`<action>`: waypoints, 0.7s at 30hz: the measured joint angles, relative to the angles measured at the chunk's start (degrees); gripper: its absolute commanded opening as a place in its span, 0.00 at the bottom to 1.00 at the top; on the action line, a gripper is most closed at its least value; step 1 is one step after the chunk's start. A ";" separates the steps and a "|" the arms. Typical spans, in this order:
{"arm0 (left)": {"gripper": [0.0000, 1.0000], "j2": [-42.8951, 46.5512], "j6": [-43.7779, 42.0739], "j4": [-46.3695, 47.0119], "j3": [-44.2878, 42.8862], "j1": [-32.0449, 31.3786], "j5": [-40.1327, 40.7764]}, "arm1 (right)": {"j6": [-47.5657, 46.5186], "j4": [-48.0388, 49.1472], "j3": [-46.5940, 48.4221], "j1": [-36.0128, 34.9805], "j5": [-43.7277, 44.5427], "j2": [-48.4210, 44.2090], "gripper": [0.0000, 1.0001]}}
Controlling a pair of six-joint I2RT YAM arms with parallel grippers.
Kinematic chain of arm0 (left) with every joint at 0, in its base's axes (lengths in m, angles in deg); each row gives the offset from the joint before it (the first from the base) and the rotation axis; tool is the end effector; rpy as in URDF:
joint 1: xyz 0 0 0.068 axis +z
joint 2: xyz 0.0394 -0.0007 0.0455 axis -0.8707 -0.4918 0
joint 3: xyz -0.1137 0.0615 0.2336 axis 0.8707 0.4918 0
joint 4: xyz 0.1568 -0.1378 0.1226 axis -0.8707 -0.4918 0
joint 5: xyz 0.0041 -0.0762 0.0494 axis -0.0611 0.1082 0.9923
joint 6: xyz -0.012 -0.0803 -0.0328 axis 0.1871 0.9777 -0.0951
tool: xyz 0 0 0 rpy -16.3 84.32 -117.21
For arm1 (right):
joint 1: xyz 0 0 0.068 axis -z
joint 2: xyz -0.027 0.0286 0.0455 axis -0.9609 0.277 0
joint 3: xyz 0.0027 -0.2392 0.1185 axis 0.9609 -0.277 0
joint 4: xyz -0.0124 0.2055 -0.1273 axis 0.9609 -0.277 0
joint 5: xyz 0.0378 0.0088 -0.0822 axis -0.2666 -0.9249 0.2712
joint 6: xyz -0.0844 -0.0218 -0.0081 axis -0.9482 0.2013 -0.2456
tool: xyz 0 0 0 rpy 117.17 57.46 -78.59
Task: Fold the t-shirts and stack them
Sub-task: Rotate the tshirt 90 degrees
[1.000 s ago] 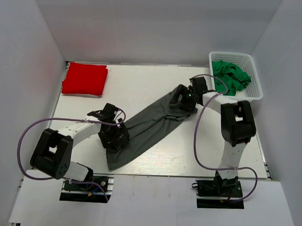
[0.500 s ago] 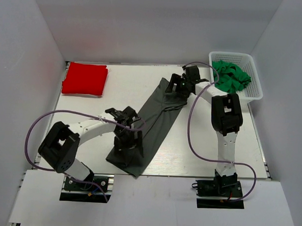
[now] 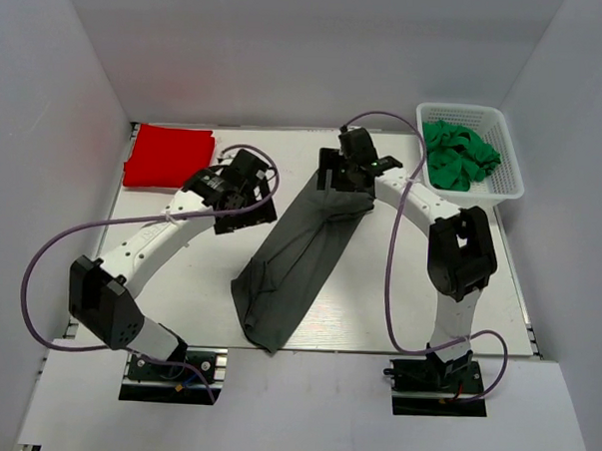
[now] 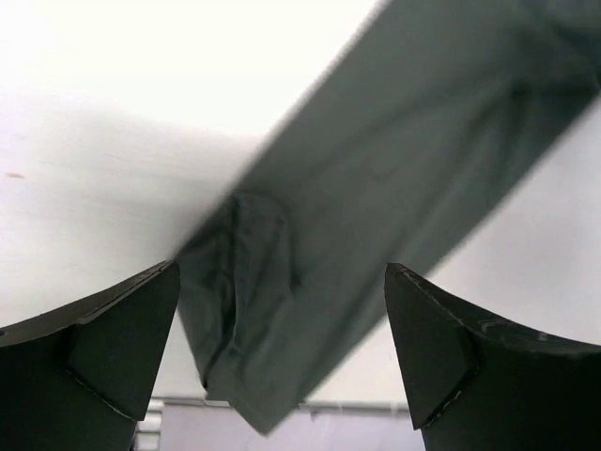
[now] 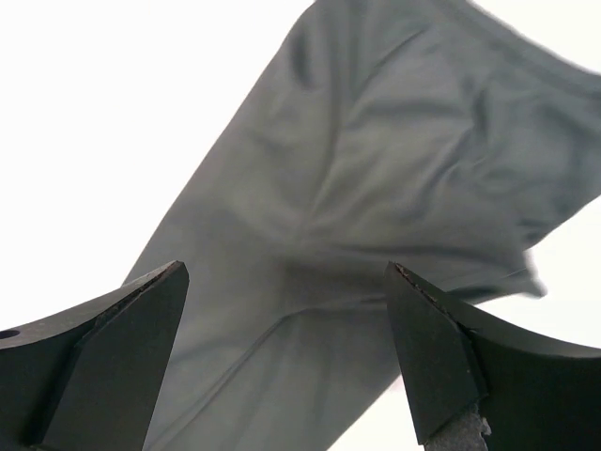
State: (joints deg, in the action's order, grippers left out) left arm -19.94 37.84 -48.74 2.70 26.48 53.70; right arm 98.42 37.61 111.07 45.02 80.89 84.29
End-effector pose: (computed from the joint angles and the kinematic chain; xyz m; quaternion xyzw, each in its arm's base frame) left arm 0.2512 -0.1476 0.2732 -0.1106 0.9620 -0.0496 0.2447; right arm 0.4058 0.2152 0.2271 -0.0363 0.9096 0.1352 0.3912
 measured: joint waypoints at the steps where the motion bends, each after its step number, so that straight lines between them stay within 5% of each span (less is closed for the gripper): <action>1: 1.00 0.72 0.39 -0.48 0.00 0.61 2.12 | 0.46 -0.50 0.00 -0.96 0.63 -0.33 0.90; 9: 1.00 12.63 0.42 -2.93 10.10 1.53 4.44 | 4.63 -4.87 -0.50 -3.85 3.89 1.68 0.90; 21: 1.00 11.17 0.98 -4.24 15.82 1.53 1.73 | 11.72 -11.78 4.59 -4.87 6.36 11.63 0.90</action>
State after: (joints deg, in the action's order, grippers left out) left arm -8.77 38.83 -52.98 18.52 28.01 55.42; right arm 110.13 25.83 115.66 40.14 87.25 95.92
